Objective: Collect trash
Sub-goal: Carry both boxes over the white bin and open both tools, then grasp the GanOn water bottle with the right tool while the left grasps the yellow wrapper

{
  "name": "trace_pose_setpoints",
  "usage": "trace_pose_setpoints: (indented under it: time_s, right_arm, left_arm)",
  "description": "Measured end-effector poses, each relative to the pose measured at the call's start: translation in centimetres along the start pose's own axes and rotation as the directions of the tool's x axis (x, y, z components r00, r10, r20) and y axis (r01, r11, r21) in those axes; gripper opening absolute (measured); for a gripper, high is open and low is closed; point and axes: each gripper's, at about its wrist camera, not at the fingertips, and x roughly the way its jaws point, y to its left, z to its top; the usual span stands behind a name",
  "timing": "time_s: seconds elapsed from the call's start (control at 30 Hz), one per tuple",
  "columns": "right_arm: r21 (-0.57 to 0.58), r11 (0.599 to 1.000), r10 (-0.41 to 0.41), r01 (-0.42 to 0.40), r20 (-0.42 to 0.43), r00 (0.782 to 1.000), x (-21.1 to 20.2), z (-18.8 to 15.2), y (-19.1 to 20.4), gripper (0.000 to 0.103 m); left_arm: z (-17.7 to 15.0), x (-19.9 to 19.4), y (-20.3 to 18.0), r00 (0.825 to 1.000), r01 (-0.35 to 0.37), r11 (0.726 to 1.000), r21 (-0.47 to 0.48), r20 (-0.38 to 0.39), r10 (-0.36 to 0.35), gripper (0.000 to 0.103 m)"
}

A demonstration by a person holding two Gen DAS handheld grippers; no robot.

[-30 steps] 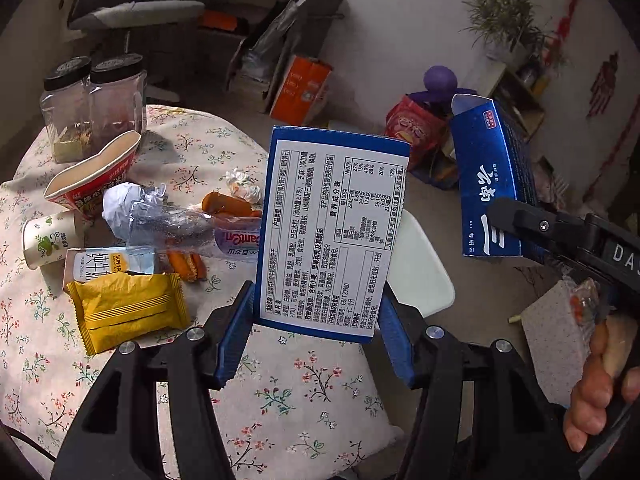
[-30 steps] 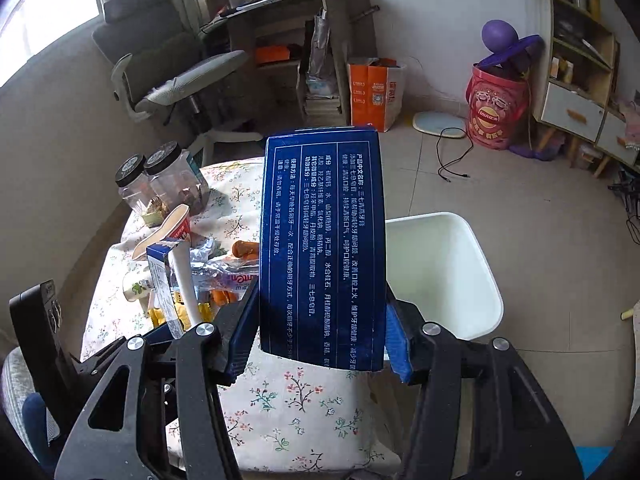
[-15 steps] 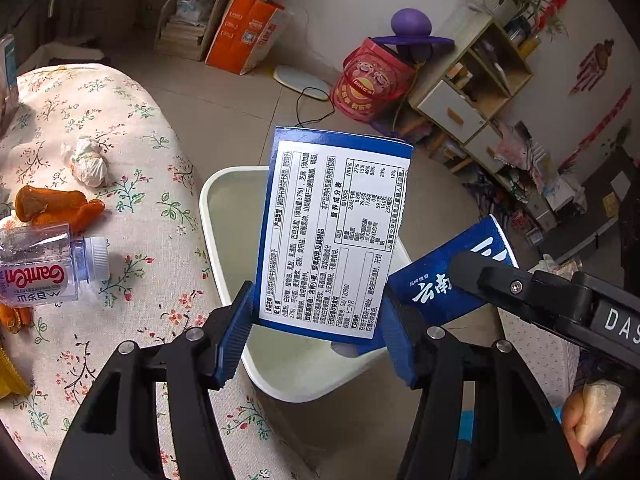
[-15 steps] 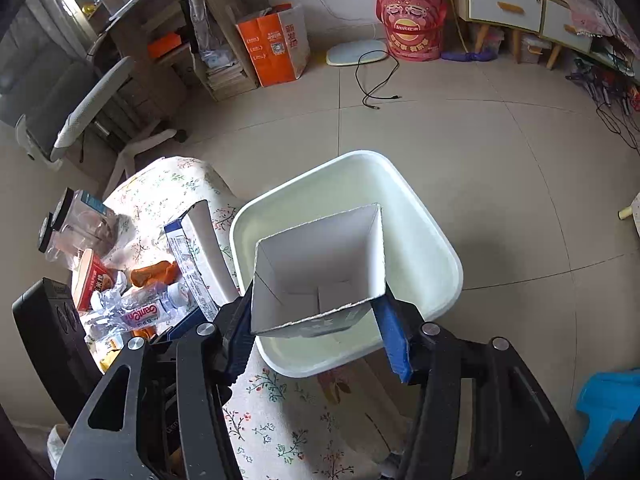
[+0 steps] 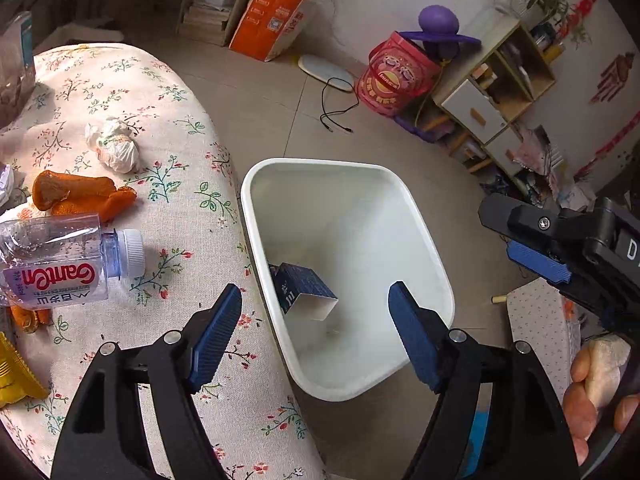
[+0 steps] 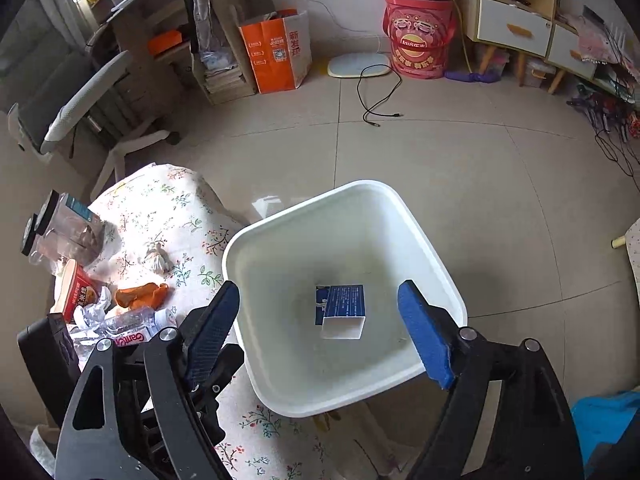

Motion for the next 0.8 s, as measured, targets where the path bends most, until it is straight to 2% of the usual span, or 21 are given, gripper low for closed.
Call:
trace_pose_setpoints:
  time_s: [0.23,0.37,0.43,0.57,0.7,0.8]
  right_arm:
    - [-0.026,0.994,0.104,-0.103,0.089,0.991,-2.8,-0.2,2.6,0.079]
    - [-0.122,0.98,0.171,-0.156,0.126,0.977,-4.1,-0.7,6.3,0.084]
    - [-0.19,0.967,0.192,-0.168,0.114,0.975,-4.1,-1.2,8.6,0.085]
    - [-0.317,0.93,0.215,-0.185,0.063,0.975,-3.4,-2.7,12.9,0.086]
    - [-0.467,0.867,0.217,-0.176,0.036,0.976,-2.9,-3.9,16.9,0.086]
    - [-0.518,0.826,0.249,-0.222,-0.018,0.968,-2.0,-4.0,18.9,0.086]
  left_arm:
    - [0.3,-7.5,5.2,0.991,-0.113,0.991,-0.071,0.06,0.118,0.074]
    - [-0.1,-12.1,8.8,0.967,-0.232,0.969,-0.087,0.086,0.239,0.074]
    - [-0.7,-14.4,11.1,0.955,-0.272,0.954,-0.125,0.087,0.283,0.074]
    - [-2.3,-17.1,14.9,0.947,-0.305,0.935,-0.18,0.049,0.318,0.074]
    - [-4.4,-17.8,17.4,0.932,-0.349,0.919,-0.184,0.03,0.36,0.074]
    - [-5.8,-16.7,19.3,0.941,-0.335,0.917,-0.217,-0.025,0.338,0.074]
